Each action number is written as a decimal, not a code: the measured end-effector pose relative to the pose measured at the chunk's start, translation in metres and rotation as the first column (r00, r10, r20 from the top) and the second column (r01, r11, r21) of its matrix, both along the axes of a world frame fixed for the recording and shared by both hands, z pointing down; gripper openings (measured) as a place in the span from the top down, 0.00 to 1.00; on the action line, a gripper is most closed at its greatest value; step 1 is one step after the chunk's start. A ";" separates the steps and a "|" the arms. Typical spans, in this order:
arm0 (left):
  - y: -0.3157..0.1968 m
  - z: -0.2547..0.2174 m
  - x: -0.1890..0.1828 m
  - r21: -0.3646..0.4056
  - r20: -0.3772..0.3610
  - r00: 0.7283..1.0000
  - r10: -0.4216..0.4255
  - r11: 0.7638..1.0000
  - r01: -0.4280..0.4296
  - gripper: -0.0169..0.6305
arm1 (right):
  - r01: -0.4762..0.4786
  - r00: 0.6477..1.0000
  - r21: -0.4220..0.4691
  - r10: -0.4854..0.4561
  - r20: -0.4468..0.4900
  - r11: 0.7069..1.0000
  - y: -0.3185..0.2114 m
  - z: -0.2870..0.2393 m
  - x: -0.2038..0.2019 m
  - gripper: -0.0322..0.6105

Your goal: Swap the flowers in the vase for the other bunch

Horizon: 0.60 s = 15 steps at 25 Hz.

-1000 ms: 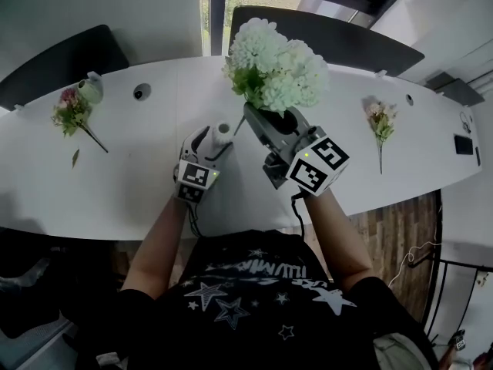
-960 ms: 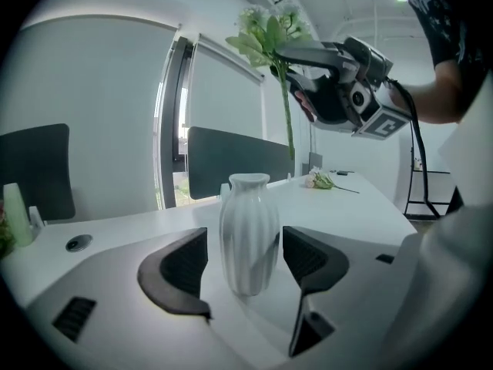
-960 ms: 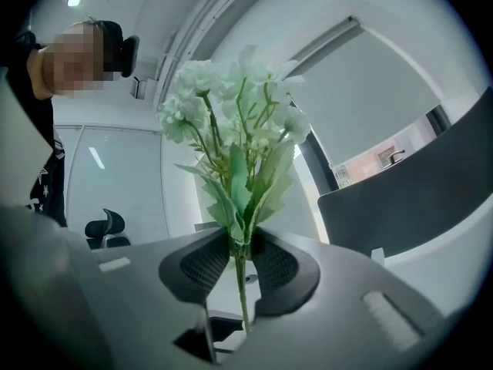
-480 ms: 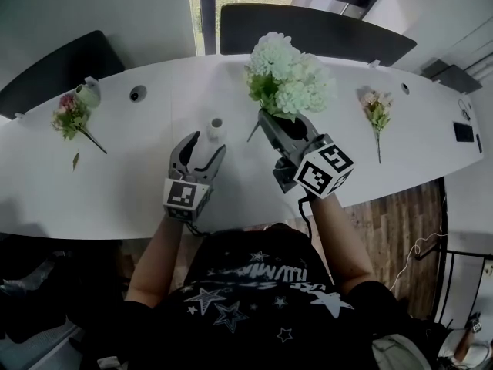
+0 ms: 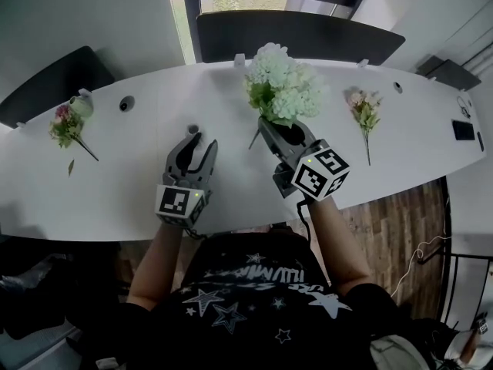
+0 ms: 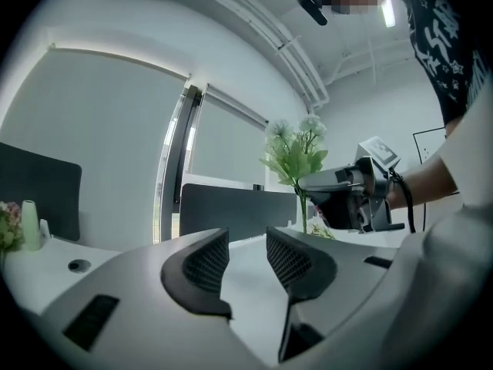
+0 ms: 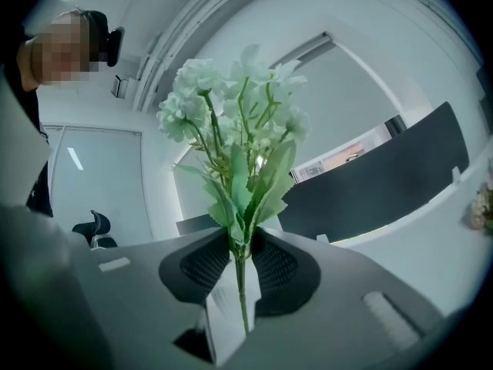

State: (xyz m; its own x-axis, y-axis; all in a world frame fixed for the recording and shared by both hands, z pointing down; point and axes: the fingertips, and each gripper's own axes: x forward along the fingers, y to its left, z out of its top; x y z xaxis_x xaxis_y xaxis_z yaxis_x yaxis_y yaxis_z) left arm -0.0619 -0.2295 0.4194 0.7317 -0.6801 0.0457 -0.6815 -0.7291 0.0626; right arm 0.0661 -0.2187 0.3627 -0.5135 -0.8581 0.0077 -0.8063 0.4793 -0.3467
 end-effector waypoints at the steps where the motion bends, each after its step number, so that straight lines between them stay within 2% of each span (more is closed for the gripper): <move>1: 0.002 0.002 0.007 -0.008 0.016 1.000 -0.012 1.000 0.012 0.74 | 0.002 1.000 -0.007 -0.002 -0.004 1.000 0.001 0.002 0.009 0.81; 6: 0.011 0.003 0.034 -0.031 0.030 0.997 -0.067 0.997 0.068 0.90 | -0.005 0.999 -0.080 0.001 -0.046 0.997 0.003 0.022 0.052 0.81; 15: 0.017 0.010 0.082 -0.026 0.053 0.994 -0.092 0.995 0.093 0.95 | 0.002 0.998 -0.216 -0.016 -0.062 0.976 0.002 0.069 0.101 0.81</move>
